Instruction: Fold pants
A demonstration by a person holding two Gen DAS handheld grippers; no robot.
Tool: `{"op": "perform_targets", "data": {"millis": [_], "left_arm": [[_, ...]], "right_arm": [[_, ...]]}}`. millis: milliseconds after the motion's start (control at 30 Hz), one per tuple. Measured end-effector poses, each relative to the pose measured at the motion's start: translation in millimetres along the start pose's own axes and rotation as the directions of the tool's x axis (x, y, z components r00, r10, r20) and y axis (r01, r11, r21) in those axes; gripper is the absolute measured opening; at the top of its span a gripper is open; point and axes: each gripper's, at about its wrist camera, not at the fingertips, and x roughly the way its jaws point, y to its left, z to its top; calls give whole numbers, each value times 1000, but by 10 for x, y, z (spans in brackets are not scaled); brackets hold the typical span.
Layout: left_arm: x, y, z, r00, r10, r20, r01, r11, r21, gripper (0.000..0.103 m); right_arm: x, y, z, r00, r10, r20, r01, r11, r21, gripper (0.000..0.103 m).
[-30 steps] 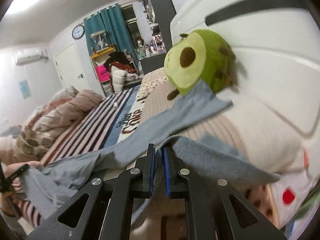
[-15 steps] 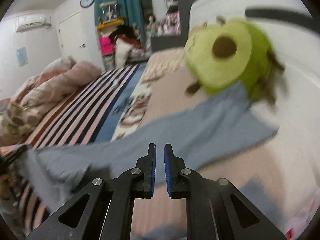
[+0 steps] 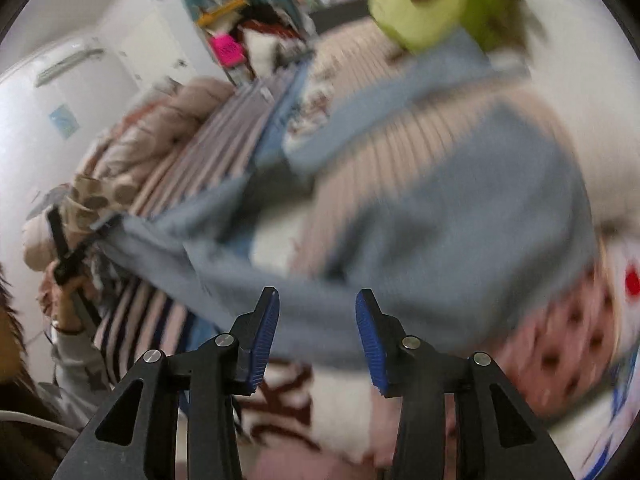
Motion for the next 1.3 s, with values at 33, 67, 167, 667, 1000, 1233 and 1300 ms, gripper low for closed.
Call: {"op": "perform_targets", "data": {"millis": [33, 67, 167, 667, 1000, 1233, 1300], "left_arm": [[-31, -8, -26, 1000, 1, -2, -1, 1000, -2, 1], [-58, -6, -49, 1000, 6, -3, -6, 1000, -3, 1], [-122, -19, -93, 1000, 16, -12, -16, 1000, -3, 1], [-261, -123, -211, 997, 55, -48, -55, 998, -1, 1], [-353, -133, -178, 999, 41, -16, -41, 999, 3, 1], [-299, -115, -234, 999, 19, -42, -19, 1000, -9, 1], [-313, -133, -233, 999, 13, -40, -14, 1000, -6, 1]], "right_arm": [[30, -71, -92, 1000, 7, -5, -7, 1000, 27, 37], [61, -120, -136, 1000, 0, -8, 0, 999, 39, 37], [191, -286, -217, 997, -79, -6, 80, 995, 54, 51], [493, -597, -65, 990, -112, 81, 102, 987, 123, 50], [203, -458, -9, 993, -46, 107, 35, 994, 99, 4], [319, -504, -322, 999, -53, -6, 53, 991, 121, 47], [361, -527, -278, 999, -47, 15, 44, 990, 138, 56]]}}
